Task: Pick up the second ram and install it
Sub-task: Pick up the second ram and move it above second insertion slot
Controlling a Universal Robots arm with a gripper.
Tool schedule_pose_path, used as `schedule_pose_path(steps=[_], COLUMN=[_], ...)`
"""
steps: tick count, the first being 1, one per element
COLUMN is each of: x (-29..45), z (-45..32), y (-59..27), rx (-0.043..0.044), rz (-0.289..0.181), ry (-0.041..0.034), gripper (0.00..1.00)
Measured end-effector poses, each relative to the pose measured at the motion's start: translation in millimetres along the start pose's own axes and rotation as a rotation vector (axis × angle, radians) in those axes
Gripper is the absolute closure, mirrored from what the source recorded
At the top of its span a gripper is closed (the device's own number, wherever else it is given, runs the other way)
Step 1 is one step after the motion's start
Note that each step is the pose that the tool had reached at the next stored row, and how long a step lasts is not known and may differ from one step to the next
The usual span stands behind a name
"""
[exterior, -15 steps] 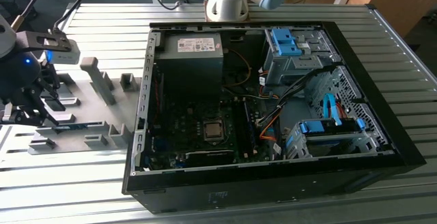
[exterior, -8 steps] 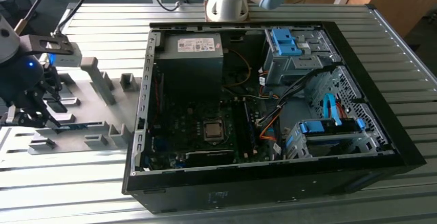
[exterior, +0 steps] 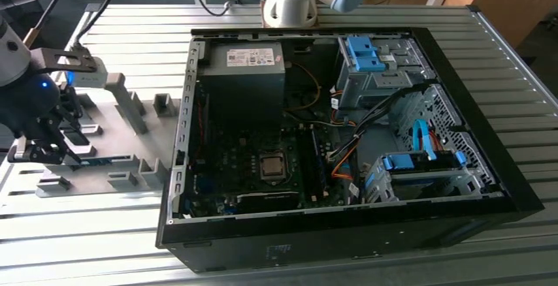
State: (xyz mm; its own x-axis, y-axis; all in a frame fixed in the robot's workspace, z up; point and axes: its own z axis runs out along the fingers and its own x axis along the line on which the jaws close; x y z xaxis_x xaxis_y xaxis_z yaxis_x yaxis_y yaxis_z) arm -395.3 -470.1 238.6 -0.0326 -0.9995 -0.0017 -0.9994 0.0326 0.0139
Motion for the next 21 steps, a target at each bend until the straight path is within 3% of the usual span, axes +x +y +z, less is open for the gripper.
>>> schedule_pose_path(steps=[5, 12, 21], x=[0.0, -0.7, -3.2], z=[5.1, 12.4, 15.9], y=[0.0, 2.9, 4.1], rx=[0.0061, 0.0064, 0.0065], rz=[-0.033, -0.026, -0.024], ry=[0.0001, 0.0001, 0.0014], gripper=[0.58, 0.58, 0.58])
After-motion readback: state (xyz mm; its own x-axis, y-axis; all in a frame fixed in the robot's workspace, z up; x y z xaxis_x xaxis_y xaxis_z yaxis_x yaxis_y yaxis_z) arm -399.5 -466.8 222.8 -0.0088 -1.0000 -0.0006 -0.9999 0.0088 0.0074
